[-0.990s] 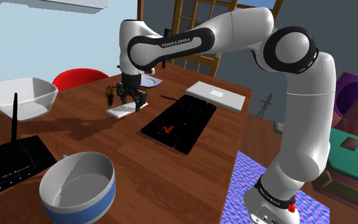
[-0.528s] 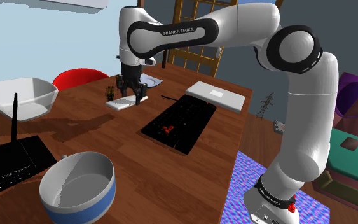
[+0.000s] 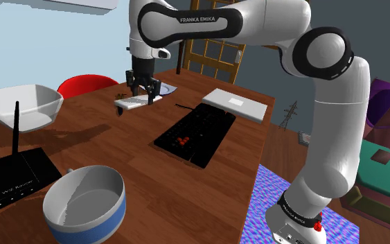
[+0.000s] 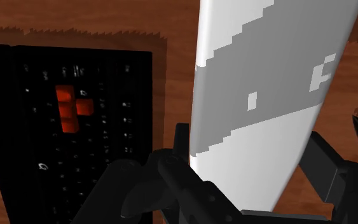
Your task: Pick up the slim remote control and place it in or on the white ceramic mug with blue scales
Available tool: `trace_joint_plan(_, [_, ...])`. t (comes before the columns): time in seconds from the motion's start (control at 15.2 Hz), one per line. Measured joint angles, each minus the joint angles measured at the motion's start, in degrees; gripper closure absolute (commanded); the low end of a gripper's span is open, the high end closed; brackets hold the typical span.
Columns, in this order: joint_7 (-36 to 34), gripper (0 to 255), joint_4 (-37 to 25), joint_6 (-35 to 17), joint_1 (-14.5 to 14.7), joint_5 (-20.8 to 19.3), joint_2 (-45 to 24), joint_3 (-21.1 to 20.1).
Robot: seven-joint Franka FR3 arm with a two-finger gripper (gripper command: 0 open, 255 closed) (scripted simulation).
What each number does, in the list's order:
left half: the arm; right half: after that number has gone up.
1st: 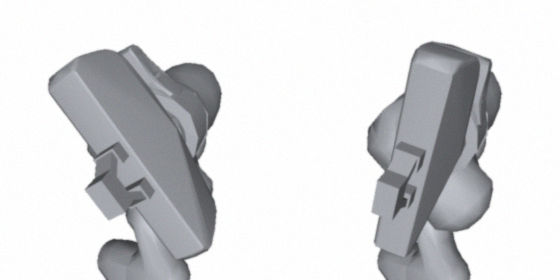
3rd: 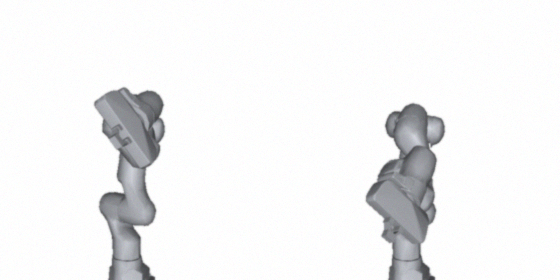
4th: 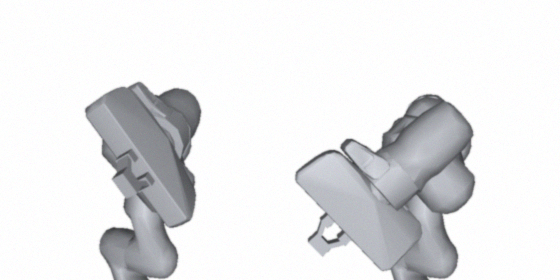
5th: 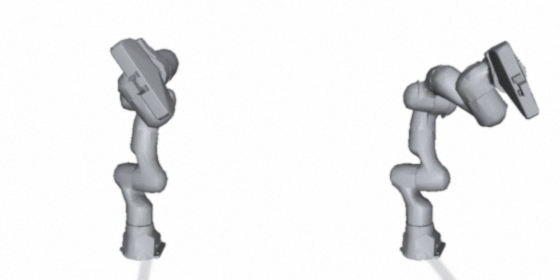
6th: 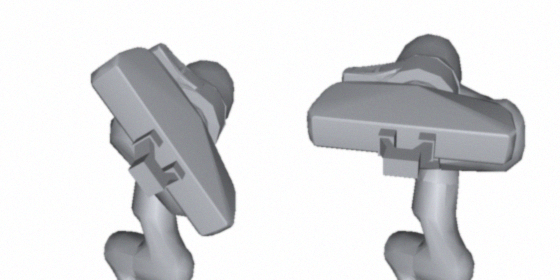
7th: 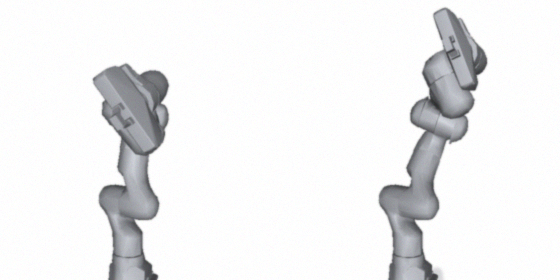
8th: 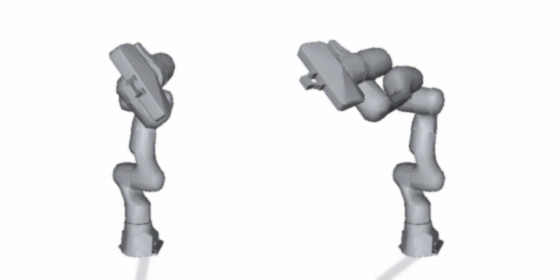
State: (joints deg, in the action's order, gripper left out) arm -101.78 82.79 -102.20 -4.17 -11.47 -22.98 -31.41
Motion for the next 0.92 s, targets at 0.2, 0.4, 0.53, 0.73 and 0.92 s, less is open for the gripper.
trace_joint_plan(0.2, [-0.38, 255, -1.04, 1.46, 0.38, 0.20, 0.45, -0.25])
trace_joint_plan(0.4, [-2.95, 255, 1.00, 0.93, 1.78, 0.67, 1.98, -1.23])
trace_joint_plan(0.53, [-5.32, 255, 2.19, 0.55, 3.24, 0.82, 2.78, -2.04])
trace_joint_plan(0.73, [-9.07, 255, 3.64, 0.13, 5.57, 1.00, 3.73, -3.27])
trace_joint_plan(0.92, [-12.30, 255, 4.17, 0.04, 7.74, 0.90, 4.06, -4.29])
